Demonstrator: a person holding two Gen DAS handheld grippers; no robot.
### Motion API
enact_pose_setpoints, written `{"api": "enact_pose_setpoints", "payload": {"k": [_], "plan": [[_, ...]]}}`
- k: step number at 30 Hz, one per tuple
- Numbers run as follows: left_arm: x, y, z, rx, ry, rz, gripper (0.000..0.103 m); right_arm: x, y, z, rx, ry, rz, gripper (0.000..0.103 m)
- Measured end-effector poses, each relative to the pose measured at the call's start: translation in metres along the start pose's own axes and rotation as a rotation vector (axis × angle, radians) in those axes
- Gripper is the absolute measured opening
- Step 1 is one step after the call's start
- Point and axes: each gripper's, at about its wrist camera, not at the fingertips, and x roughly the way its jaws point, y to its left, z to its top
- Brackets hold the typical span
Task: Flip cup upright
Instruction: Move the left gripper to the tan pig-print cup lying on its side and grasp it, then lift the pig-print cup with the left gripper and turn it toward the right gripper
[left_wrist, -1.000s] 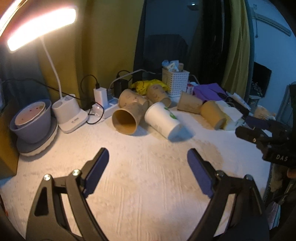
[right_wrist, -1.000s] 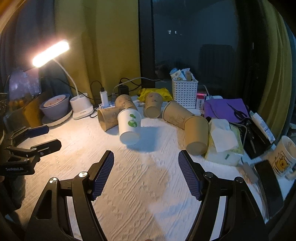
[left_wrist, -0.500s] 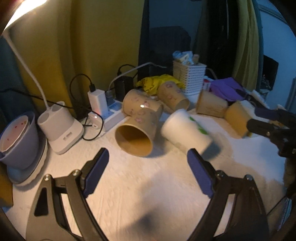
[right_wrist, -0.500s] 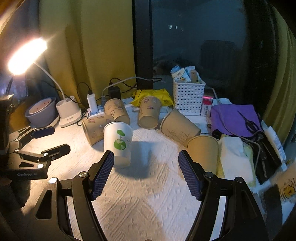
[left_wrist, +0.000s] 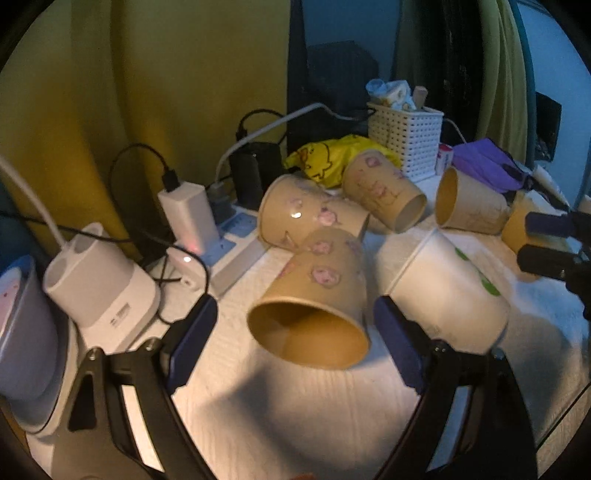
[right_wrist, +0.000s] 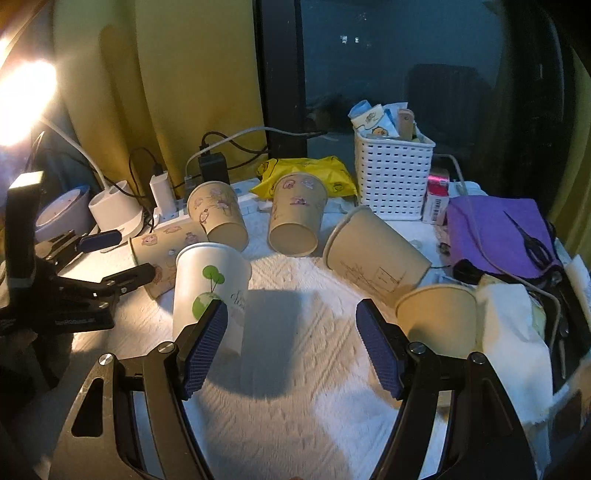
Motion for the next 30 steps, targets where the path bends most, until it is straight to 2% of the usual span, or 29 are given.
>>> {"api": "enact_pose_setpoints", "payload": {"k": [6, 11, 15, 16, 17, 22, 30], "plan": [[0.018, -0.001, 0.004, 0.013, 0.043, -0.055, 0.088, 0.011, -0.001, 0.002, 0.002, 0.008, 0.01, 0.075], [0.025, -0.007, 0.006, 0.039, 0.085, -0.055, 0.087, 0.013, -0.003, 0.001, 0.009, 0.015, 0.01, 0.074], [0.023, -0.006, 0.005, 0.043, 0.077, -0.039, 0.087, 0.01, -0.002, 0.0, 0.011, 0.008, 0.012, 0.074], [0.022, -0.006, 0.005, 0.042, 0.072, -0.038, 0.084, 0.008, -0.002, 0.0, 0.01, 0.004, 0.012, 0.074], [0.022, -0.006, 0.006, 0.042, 0.075, -0.038, 0.075, 0.006, -0.002, 0.0, 0.009, 0.001, 0.013, 0.075], [0.017, -0.003, 0.004, 0.03, 0.076, -0.055, 0.075, -0.004, -0.001, -0.002, 0.014, -0.008, 0.01, 0.075], [-0.012, 0.002, -0.002, -0.007, 0.058, -0.057, 0.075, -0.022, 0.003, -0.006, 0.018, -0.022, 0.007, 0.075]]}}
